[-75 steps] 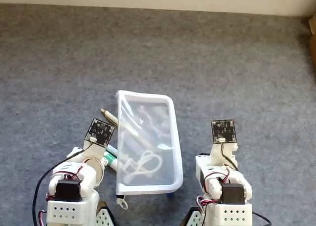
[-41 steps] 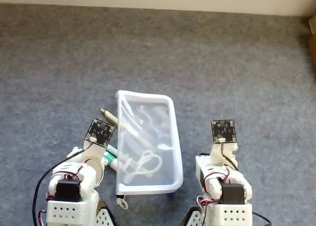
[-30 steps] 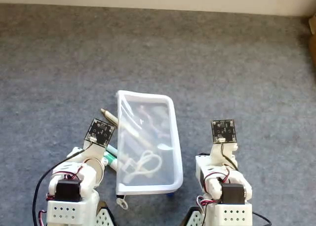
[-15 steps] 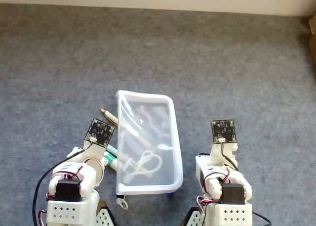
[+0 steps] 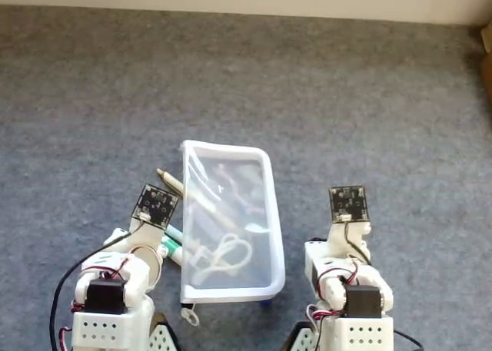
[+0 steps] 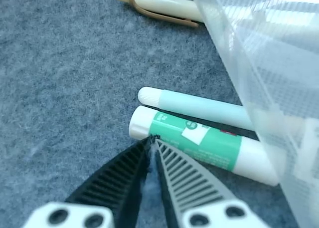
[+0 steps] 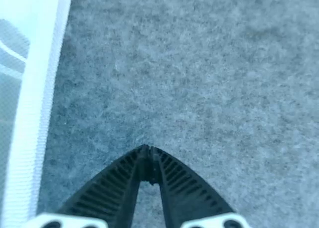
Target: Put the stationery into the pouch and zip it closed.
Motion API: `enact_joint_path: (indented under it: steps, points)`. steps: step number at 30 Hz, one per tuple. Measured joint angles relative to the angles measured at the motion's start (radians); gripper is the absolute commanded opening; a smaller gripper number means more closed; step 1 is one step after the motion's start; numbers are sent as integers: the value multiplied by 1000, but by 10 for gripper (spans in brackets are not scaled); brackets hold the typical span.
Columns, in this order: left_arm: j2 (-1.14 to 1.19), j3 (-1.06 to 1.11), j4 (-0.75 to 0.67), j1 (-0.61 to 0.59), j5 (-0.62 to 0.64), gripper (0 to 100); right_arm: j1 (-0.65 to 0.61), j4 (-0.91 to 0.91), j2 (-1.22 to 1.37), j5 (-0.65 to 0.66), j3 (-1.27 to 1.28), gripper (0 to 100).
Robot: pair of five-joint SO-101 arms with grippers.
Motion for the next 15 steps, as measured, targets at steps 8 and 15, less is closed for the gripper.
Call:
enact_joint_path:
  steps: [8,15]
  points:
    - [2,-35,0,-6,0,7,83,0,-3,11,-44,9]
    - [0,-78,0,-245,0,7,83,-5,-6,186,-210,10]
